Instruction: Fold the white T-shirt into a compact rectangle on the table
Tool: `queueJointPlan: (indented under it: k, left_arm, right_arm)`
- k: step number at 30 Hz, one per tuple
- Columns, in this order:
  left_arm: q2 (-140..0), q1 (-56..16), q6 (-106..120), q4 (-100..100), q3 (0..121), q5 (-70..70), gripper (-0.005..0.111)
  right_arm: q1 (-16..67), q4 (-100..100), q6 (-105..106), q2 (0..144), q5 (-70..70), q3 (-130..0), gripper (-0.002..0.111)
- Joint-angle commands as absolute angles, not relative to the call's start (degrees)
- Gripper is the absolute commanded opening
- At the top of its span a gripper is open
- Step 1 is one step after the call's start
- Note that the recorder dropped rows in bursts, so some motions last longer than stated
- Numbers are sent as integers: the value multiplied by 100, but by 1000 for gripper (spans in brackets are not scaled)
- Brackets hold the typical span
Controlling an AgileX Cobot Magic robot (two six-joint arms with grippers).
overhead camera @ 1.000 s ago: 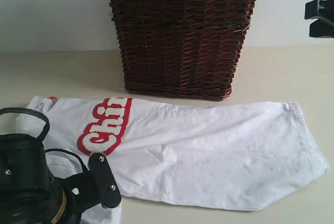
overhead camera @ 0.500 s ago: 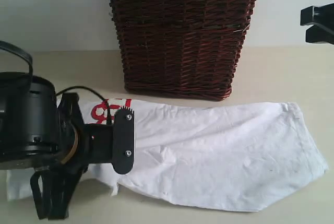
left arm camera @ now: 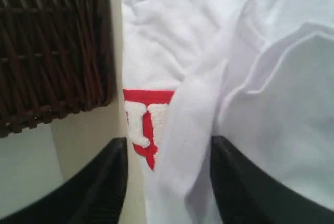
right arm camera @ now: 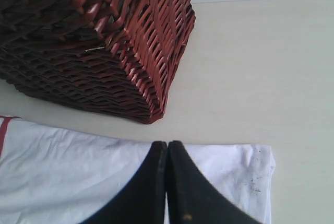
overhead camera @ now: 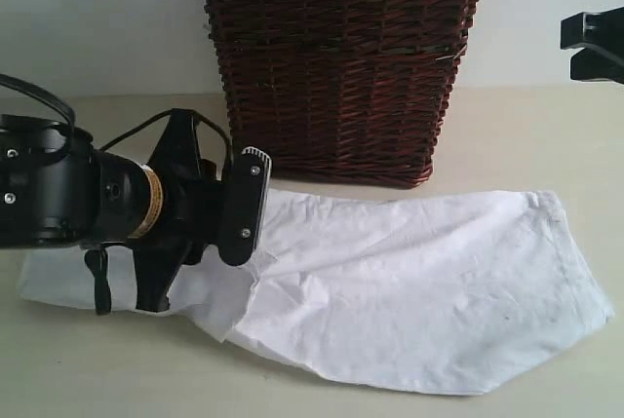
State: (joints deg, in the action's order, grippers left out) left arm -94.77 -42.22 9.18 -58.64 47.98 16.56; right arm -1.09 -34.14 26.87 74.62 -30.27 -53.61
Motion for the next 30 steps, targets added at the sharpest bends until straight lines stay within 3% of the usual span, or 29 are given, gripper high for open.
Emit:
queueJointPlan:
  k: [1, 9, 10, 12, 13, 20, 30]
  left_arm:
    - [-9641, -3943, 672, -5988, 4974, 1475, 52]
    - [-9533, -3795, -874, -5435, 5299, 1666, 51]
    - [-9523, -3795, -940, -5129, 5299, 1807, 46]
    - [-9508, -3804, -902, -4528, 5299, 2464, 23]
    - [-9508, -3804, -799, -4205, 5299, 2994, 1]
    - [-9400, -3713, 2279, 76, 5384, 3319, 0]
    - [-10631, -3179, 2076, 79, 5505, 1601, 0]
  right_arm:
    - [-134, -3442, 2731, 7480, -2978, -5350, 0]
    - [-134, -3442, 2728, 7480, -2990, -5350, 0]
    - [-134, -3442, 2728, 7480, -3006, -5350, 0]
    - [-134, -3442, 2728, 7480, -3028, -5350, 0]
    - [-134, -3442, 2728, 7480, -3057, -5350, 0]
    - [-134, -3455, 2738, 7480, -3132, -5350, 0]
    - [-134, -3455, 2797, 7480, -3099, -5350, 0]
